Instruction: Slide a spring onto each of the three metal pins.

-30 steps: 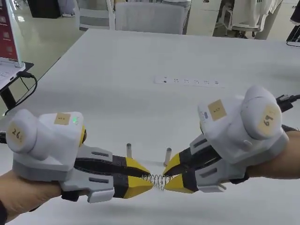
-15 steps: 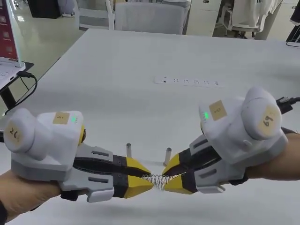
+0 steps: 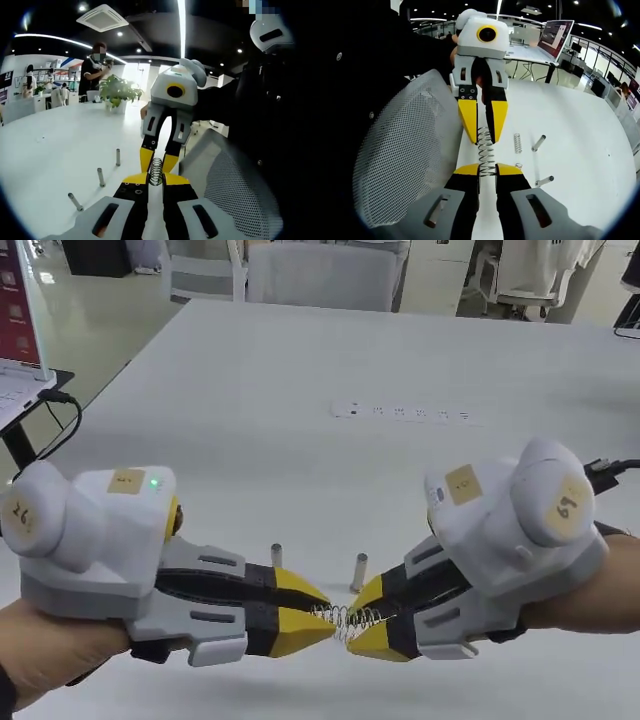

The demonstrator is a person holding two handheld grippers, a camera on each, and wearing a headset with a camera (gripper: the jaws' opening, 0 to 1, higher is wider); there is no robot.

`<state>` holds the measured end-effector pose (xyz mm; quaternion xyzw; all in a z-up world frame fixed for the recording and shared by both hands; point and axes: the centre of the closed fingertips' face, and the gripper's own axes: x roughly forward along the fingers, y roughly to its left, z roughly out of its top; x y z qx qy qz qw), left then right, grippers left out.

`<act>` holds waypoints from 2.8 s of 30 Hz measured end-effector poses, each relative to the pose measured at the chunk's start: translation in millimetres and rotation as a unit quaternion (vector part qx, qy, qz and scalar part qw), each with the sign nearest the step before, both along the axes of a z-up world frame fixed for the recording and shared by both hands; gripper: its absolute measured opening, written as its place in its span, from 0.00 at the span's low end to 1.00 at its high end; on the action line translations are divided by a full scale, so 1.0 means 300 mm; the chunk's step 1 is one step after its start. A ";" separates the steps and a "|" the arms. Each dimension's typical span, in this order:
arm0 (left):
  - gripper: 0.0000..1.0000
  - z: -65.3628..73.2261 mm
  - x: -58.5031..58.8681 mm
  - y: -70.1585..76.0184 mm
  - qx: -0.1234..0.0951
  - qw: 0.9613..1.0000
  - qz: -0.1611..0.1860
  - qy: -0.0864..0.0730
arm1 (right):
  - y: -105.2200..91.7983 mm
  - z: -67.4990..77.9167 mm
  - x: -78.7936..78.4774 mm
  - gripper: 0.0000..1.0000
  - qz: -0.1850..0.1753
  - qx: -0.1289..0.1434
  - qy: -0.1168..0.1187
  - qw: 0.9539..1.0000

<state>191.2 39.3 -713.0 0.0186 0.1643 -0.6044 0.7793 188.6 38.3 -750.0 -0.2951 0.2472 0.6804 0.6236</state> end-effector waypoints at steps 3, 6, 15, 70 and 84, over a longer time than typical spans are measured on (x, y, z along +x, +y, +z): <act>0.02 0.000 0.002 0.001 0.000 1.000 0.001 0.000 | 0.000 0.007 0.005 0.09 -0.004 0.007 0.001 1.000; 0.02 0.002 0.002 0.000 -0.001 1.000 0.000 0.000 | -0.001 0.017 0.005 0.09 -0.007 0.010 0.002 1.000; 0.02 -0.005 -0.001 0.000 0.003 1.000 -0.005 0.001 | 0.001 0.062 0.002 0.09 -0.011 0.025 0.014 1.000; 0.28 -0.052 0.023 0.017 0.017 1.000 0.021 0.011 | 0.001 0.117 0.009 0.08 -0.009 -0.021 0.007 1.000; 0.43 -0.078 0.037 0.111 0.022 0.997 0.075 0.020 | -0.054 0.112 0.056 0.08 -0.029 -0.039 -0.001 0.999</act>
